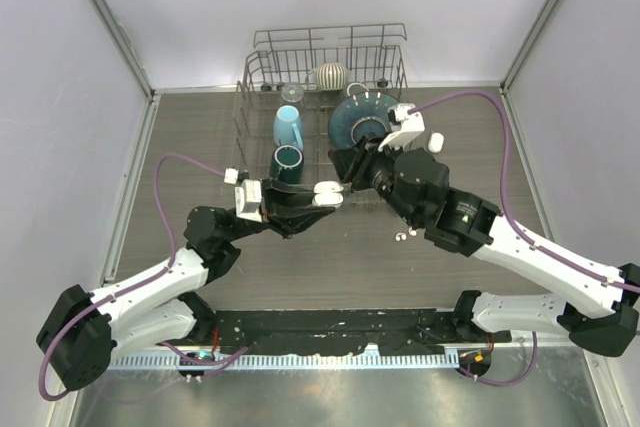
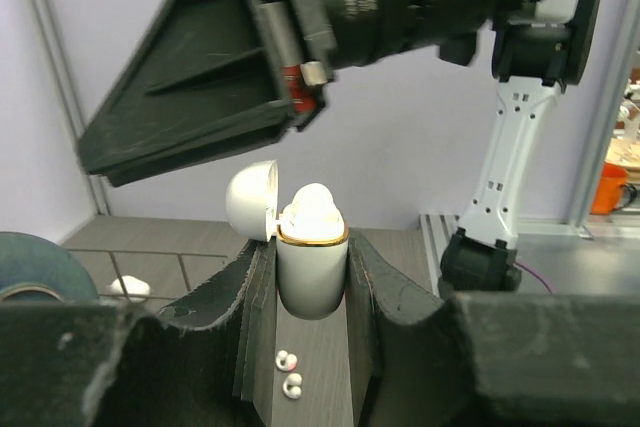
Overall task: Insert the wireless bluetooth earbuds into the charging case
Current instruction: Close the charging case.
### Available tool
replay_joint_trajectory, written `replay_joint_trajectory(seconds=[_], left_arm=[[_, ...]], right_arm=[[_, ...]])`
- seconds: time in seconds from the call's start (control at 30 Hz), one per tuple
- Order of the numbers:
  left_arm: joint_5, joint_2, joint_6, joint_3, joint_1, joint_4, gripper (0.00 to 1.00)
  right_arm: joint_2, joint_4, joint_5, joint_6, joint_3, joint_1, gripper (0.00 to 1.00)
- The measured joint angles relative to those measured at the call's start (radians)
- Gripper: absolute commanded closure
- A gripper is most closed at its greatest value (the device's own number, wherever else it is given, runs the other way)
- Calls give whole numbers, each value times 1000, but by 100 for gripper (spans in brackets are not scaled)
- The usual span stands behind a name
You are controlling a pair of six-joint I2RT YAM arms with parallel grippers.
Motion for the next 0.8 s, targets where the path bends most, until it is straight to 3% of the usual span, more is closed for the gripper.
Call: replay_joint_trajectory(seconds=[0.2,0.57,0.8], left_arm=[[53,0,6,2,-3,-55,100],[53,0,20,2,-3,-71,100],[26,2,22,2,-3,-72,100]], right_arm=[[28,-67,-142,68,13,-98,62],[28,-79,-261,79,13,-103,63],[3,-68,-312,79,-30,-104,73]])
